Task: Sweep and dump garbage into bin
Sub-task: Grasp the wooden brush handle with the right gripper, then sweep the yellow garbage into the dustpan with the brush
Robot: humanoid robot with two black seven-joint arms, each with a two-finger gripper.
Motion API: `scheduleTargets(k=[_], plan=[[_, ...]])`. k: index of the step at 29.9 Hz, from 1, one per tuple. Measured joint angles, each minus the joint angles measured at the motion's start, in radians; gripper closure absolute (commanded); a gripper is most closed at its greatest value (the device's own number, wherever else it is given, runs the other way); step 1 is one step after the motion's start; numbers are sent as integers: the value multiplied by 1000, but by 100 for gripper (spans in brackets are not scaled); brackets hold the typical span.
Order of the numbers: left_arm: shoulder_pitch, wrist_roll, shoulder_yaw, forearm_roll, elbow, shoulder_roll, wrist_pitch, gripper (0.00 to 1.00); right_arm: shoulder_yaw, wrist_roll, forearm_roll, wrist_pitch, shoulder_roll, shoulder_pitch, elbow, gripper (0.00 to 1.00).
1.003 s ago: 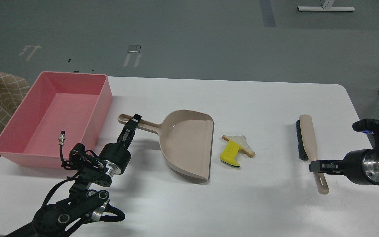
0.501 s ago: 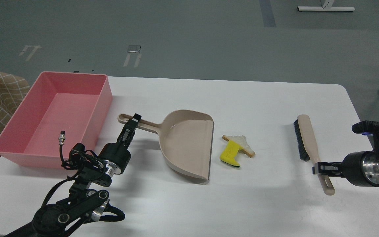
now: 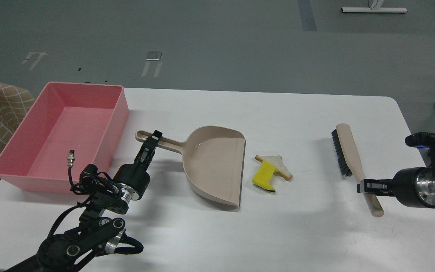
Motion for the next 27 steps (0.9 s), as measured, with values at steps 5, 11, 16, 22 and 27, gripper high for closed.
scheduleTargets(k=[5, 11, 16, 22, 27], plan=[[-1, 0, 0, 0, 0, 0, 0, 100, 30, 0, 31, 0, 23, 1, 11, 97], [-7, 1, 25, 0, 0, 6, 0, 100, 29, -3, 86, 0, 48, 5, 49, 97], [-12, 1, 35, 0, 0, 7, 0, 100, 24, -3, 110, 0, 41, 1, 73, 97], [-16, 1, 36, 0, 0, 8, 0, 100, 20, -5, 124, 0, 30, -1, 75, 97], [-17, 0, 36, -1, 0, 8, 0, 100, 14, -5, 125, 0, 29, -5, 75, 97]])
